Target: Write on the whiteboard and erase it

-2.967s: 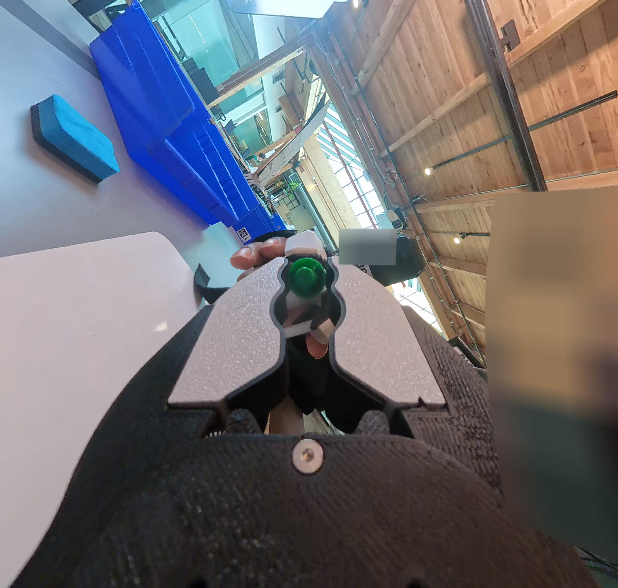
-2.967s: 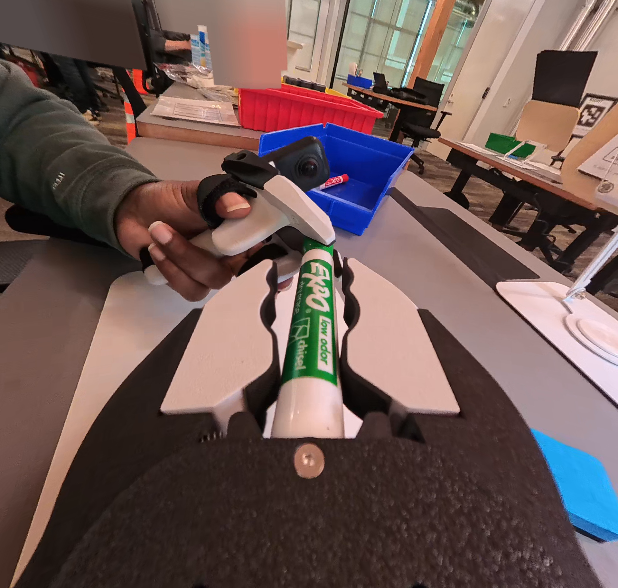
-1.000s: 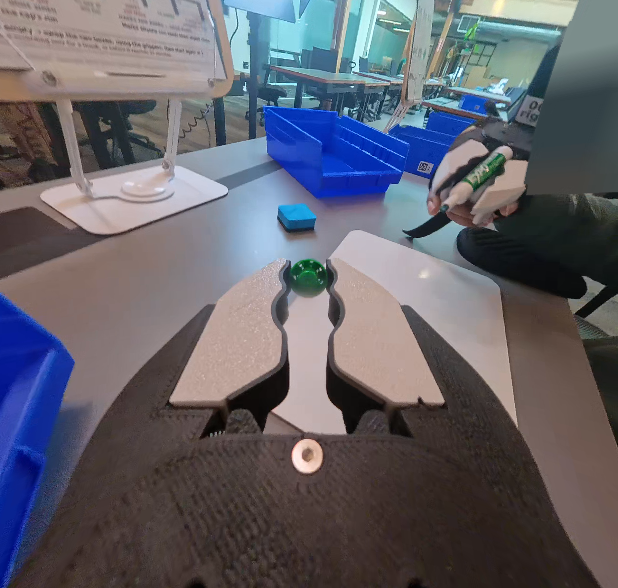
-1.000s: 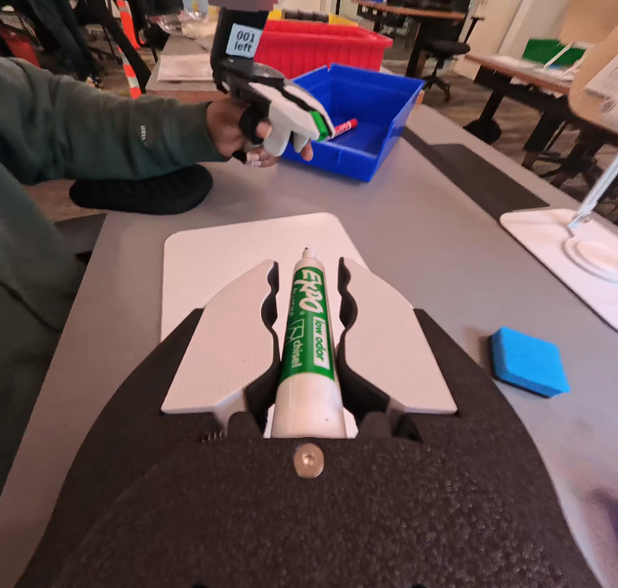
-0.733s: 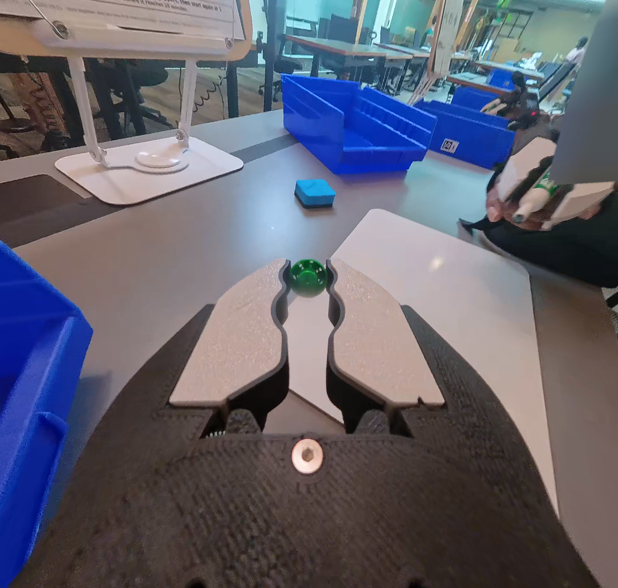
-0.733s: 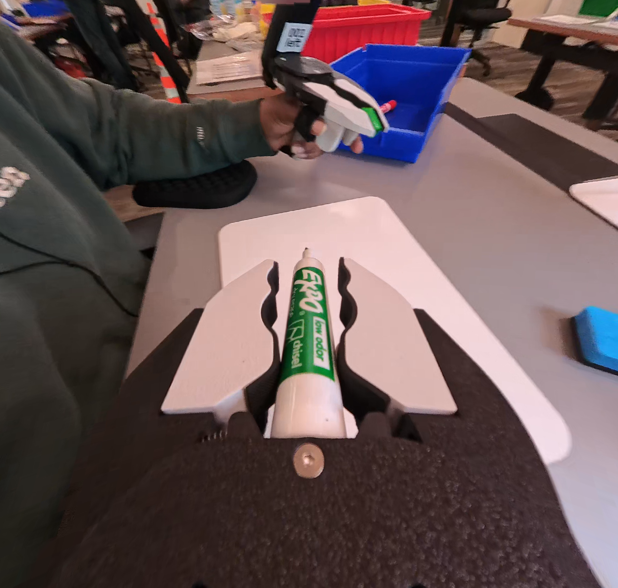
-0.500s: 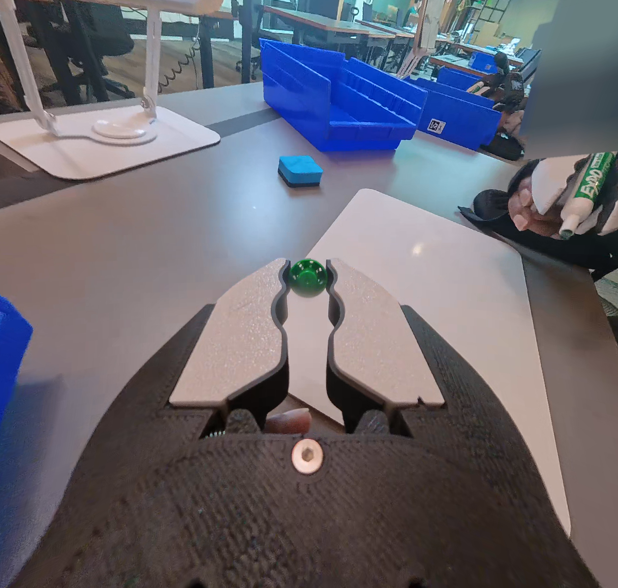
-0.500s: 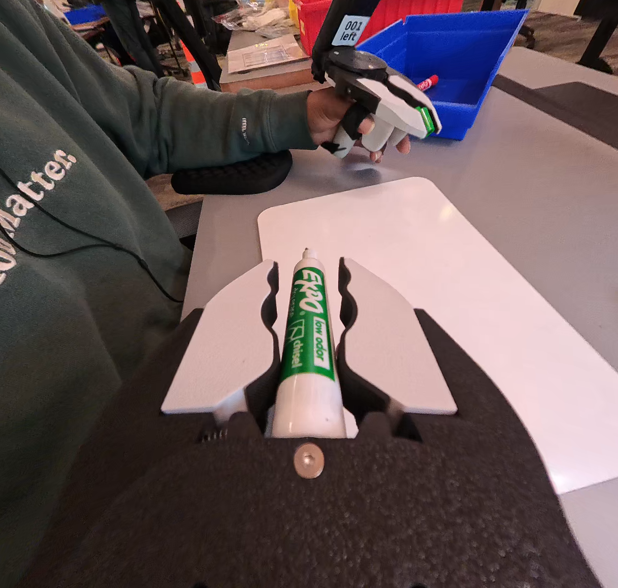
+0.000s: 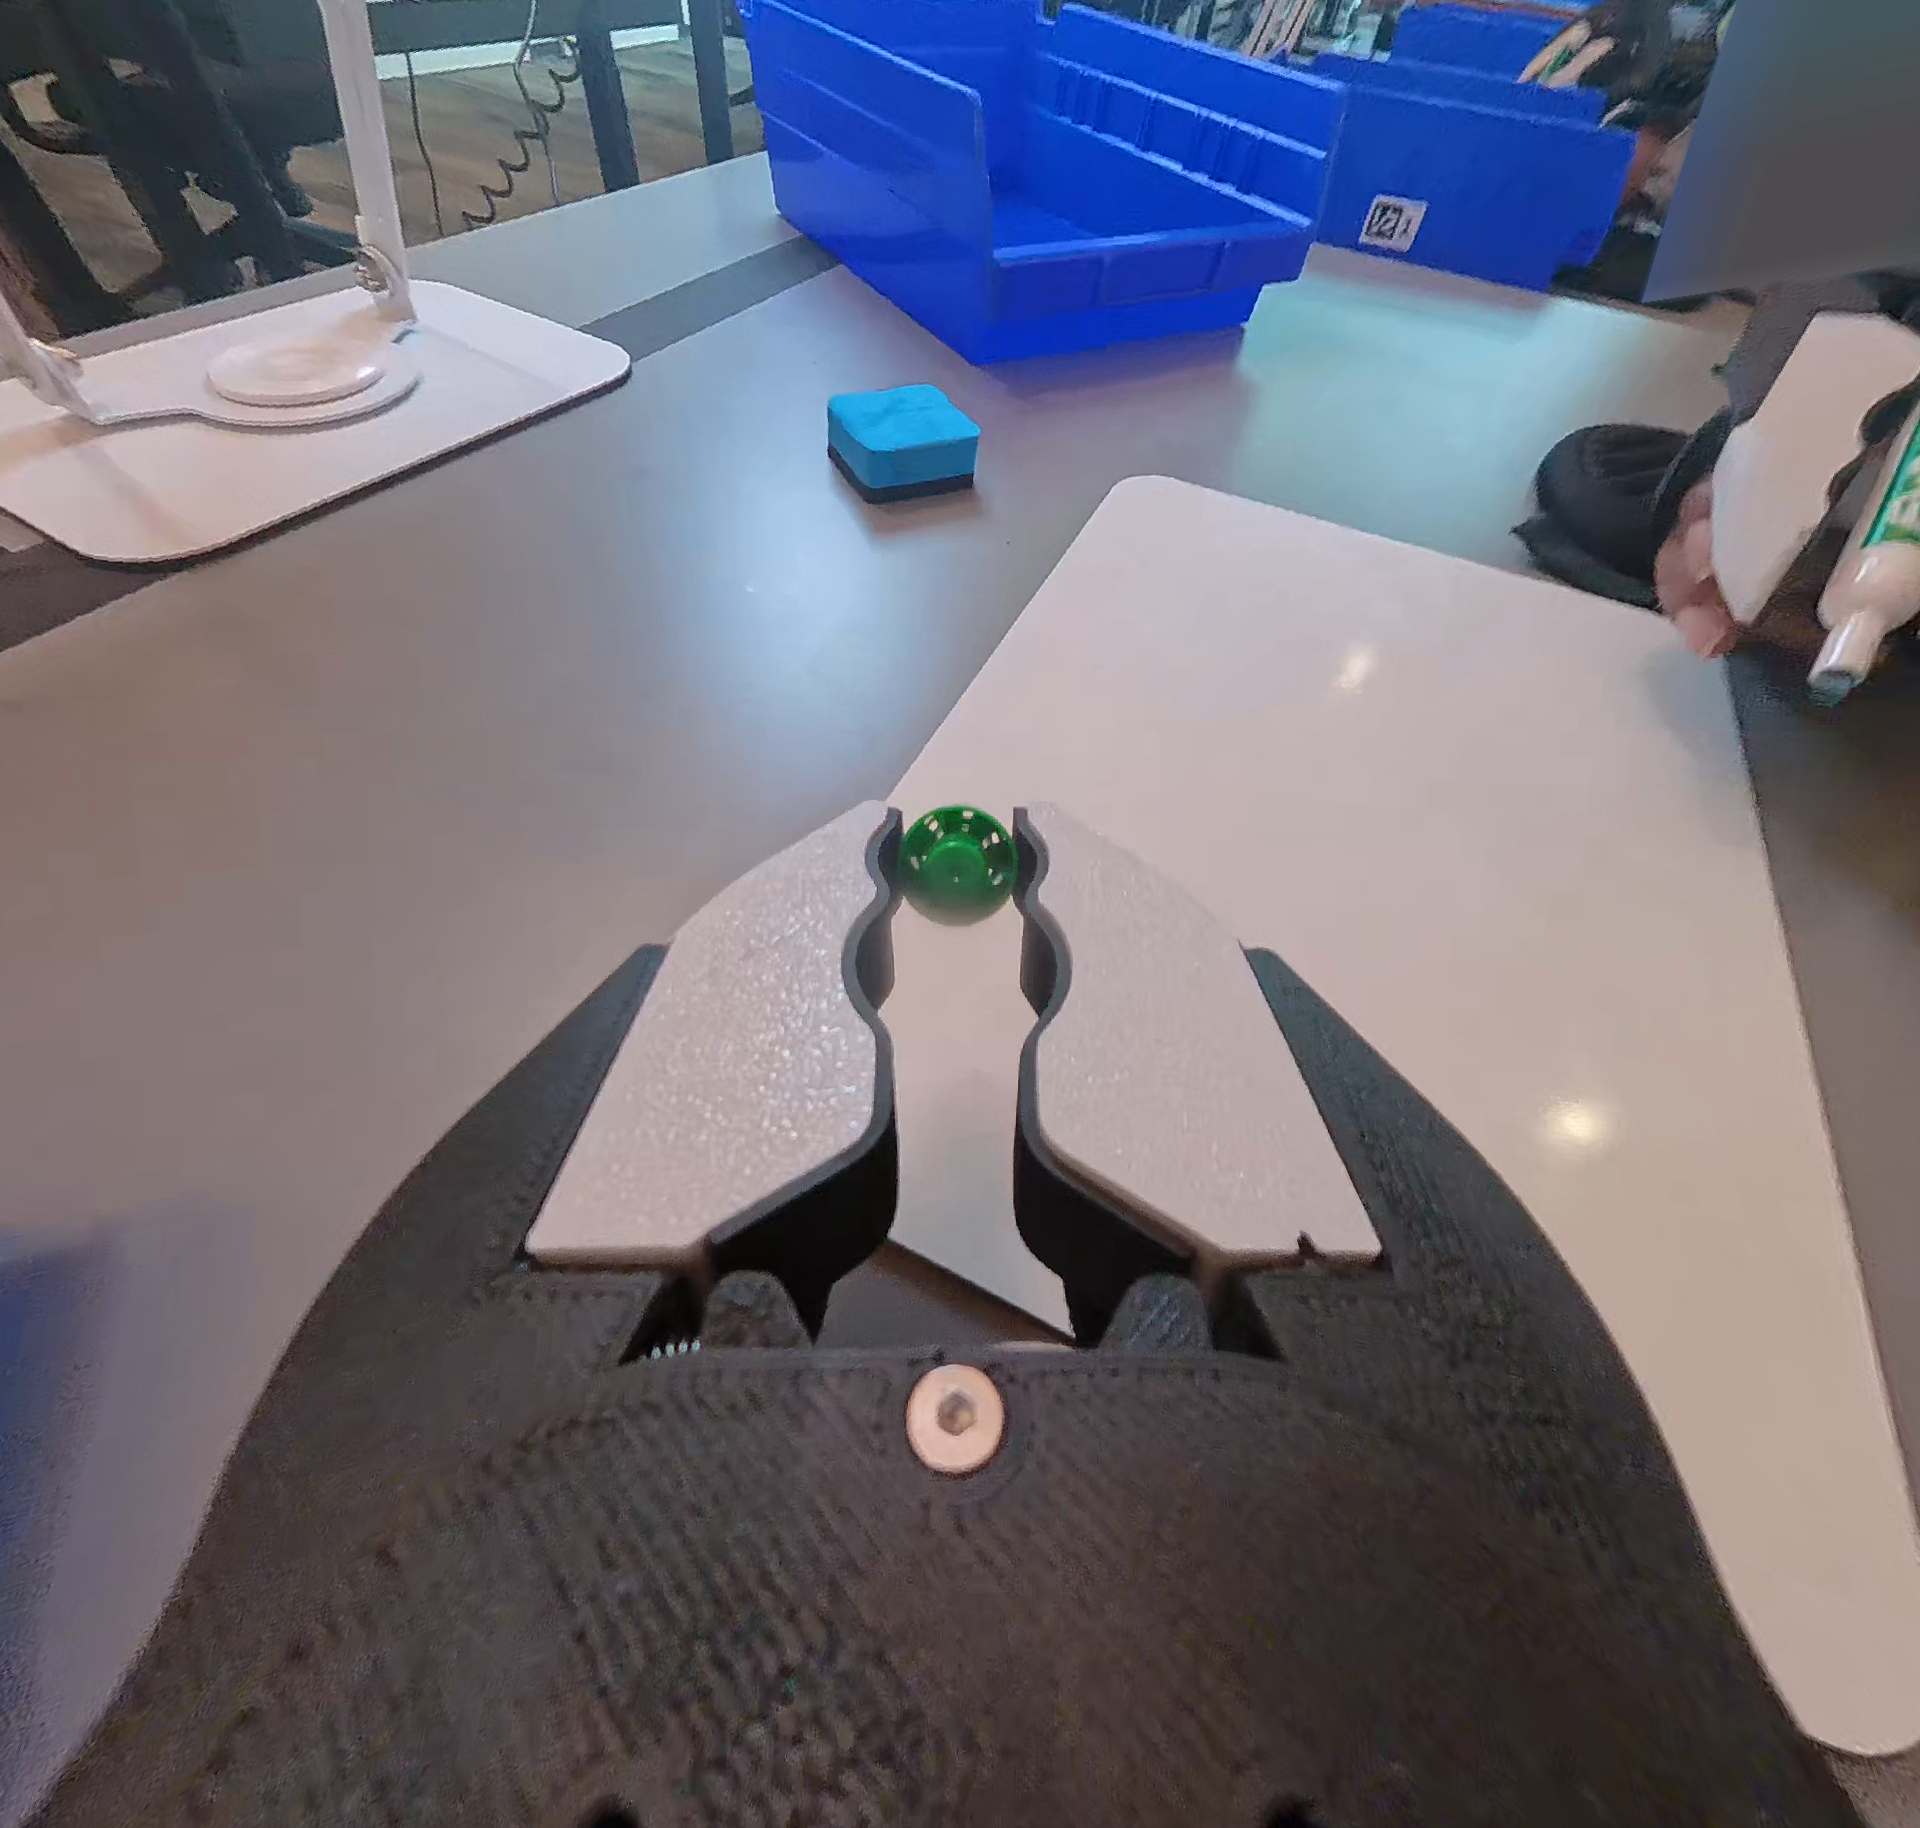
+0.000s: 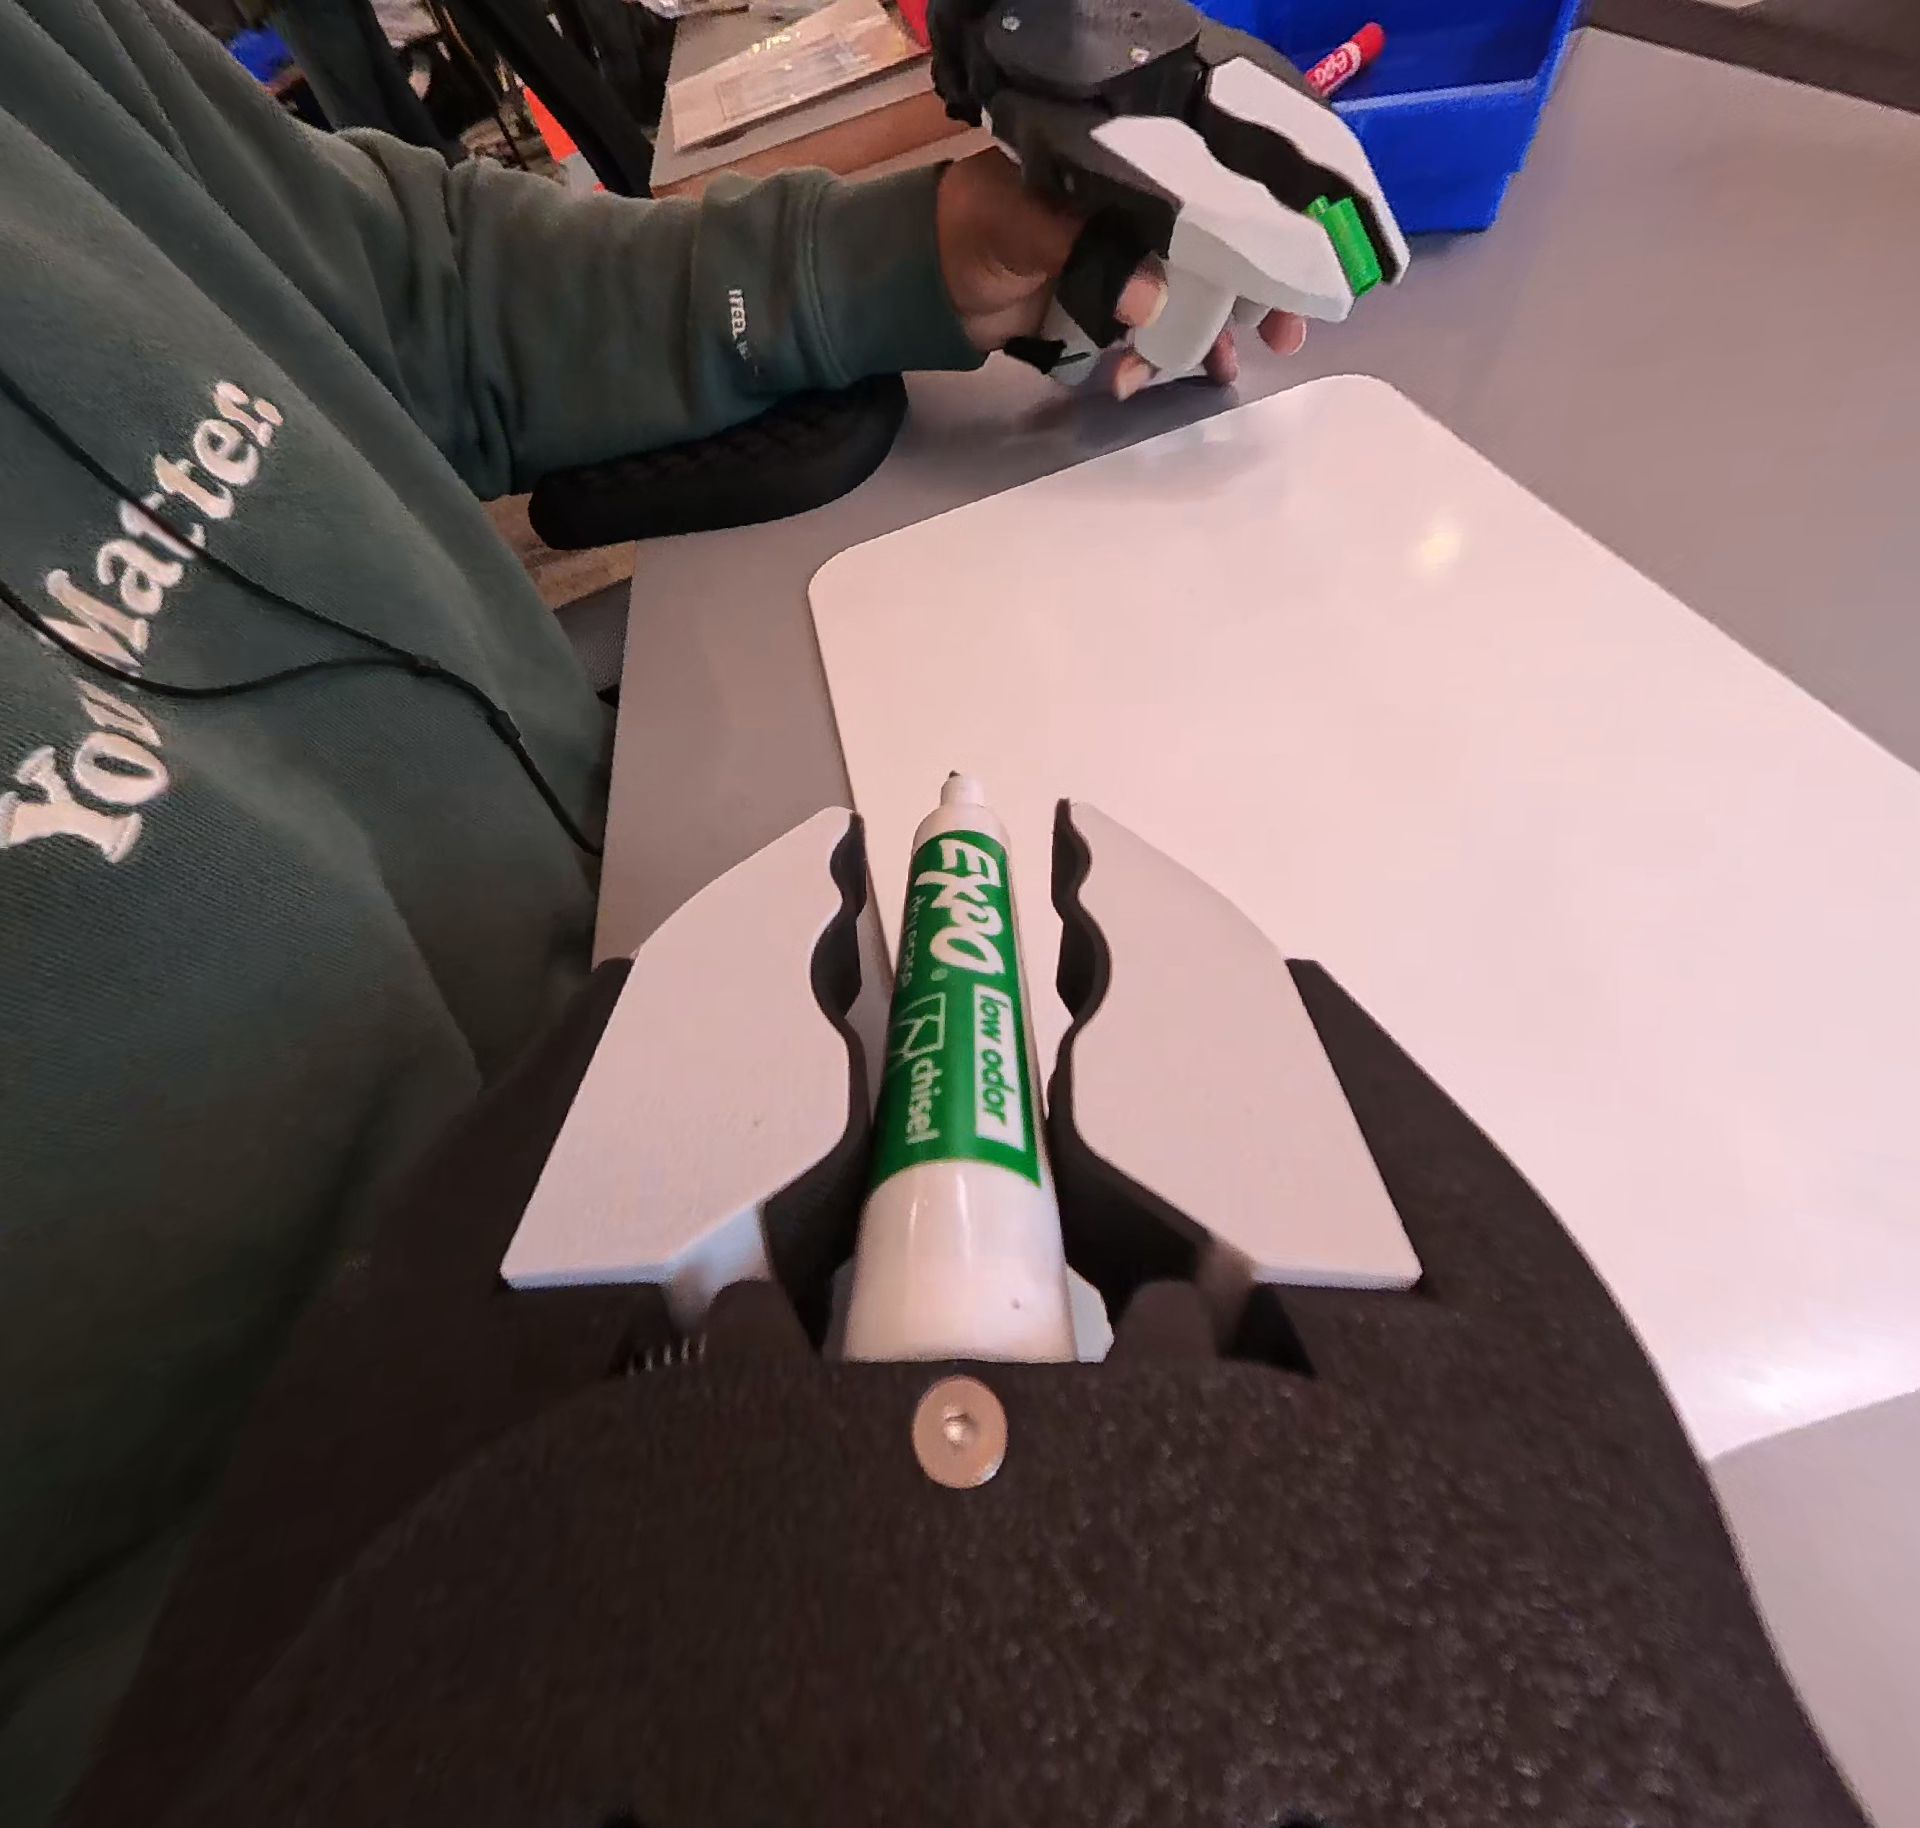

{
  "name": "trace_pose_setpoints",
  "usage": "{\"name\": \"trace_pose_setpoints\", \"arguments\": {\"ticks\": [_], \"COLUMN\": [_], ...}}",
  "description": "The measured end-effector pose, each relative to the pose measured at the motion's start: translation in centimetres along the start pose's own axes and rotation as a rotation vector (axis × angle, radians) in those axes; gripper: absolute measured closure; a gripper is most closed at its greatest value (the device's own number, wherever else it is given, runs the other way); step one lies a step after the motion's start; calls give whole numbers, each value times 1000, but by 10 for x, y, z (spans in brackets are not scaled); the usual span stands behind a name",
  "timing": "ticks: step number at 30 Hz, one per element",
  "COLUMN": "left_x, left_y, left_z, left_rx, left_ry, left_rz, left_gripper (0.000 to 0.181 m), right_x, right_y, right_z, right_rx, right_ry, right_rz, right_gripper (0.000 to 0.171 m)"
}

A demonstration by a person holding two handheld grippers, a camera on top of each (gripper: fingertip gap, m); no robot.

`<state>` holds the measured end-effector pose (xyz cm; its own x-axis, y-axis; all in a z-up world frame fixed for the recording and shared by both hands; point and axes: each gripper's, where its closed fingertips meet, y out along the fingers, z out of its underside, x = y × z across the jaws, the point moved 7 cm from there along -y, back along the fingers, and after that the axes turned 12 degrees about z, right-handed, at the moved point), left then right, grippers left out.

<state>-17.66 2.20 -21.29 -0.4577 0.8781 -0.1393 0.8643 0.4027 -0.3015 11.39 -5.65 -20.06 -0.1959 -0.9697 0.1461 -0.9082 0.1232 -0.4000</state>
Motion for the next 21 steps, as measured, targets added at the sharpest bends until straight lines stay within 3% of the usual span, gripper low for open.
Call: {"name": "trace_pose_setpoints", "arguments": {"ticks": [9, 13, 21], "left_x": [19, 16, 44], "left_y": [15, 14, -15], "left_z": [-5, -3, 4], "left_rx": [3, 21, 233], "left_ry": [-32, 2, -13], "left_rz": [92, 73, -284], "left_gripper": [161, 161, 162], "right_x": [-8, -16, -28], "right_y": [4, 10, 26], "right_z": [-4, -8, -33], "right_rx": [5, 23, 33], "right_ry": [24, 5, -62], "right_rz": [-14, 63, 122], "right_gripper": [136, 136, 136]}}
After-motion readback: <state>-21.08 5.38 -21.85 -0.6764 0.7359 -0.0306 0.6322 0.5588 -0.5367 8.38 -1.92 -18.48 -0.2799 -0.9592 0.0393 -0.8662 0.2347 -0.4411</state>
